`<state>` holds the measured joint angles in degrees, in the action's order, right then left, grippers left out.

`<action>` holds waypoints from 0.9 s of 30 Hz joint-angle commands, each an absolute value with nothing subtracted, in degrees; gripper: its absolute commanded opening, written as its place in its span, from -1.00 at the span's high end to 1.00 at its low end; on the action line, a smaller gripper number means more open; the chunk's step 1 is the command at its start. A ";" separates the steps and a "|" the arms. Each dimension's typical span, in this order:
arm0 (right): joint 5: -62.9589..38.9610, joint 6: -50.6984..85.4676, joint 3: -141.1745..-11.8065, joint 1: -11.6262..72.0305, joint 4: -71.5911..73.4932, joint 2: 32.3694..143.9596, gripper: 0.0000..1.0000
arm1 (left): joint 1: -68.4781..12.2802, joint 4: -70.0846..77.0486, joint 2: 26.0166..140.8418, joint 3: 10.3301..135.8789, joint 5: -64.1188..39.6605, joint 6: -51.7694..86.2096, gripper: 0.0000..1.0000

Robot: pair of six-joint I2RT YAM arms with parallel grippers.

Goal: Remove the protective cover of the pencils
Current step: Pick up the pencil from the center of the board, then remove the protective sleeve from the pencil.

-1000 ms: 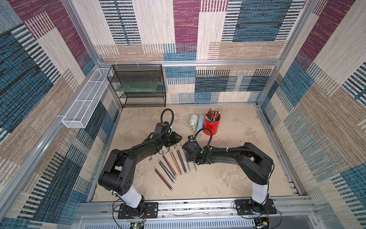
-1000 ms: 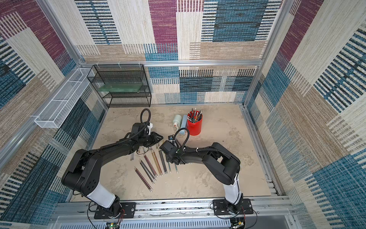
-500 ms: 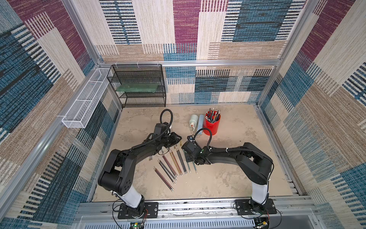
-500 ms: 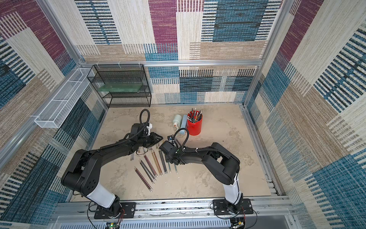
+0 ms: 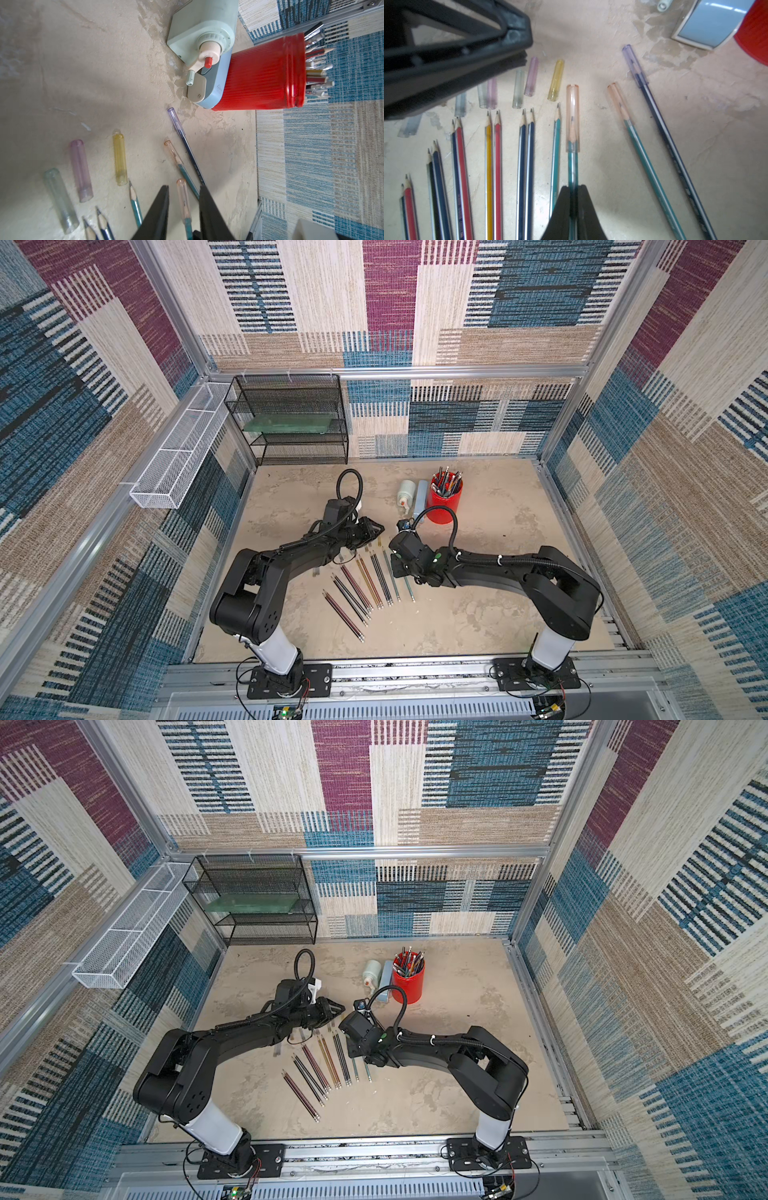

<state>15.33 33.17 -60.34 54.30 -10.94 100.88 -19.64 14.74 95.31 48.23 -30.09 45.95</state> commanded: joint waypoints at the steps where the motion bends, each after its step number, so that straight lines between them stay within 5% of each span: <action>1: 15.00 33.81 -61.51 54.32 -8.26 101.01 1.00 | -19.69 17.93 95.41 47.90 -31.65 46.65 0.32; 18: 13.74 33.57 -65.73 54.23 -6.83 102.43 1.00 | -19.57 18.98 96.22 47.54 -32.26 48.10 0.31; 27: 13.90 32.68 -68.70 54.05 -7.63 104.63 1.00 | -19.50 19.62 96.83 47.47 -32.69 48.68 0.55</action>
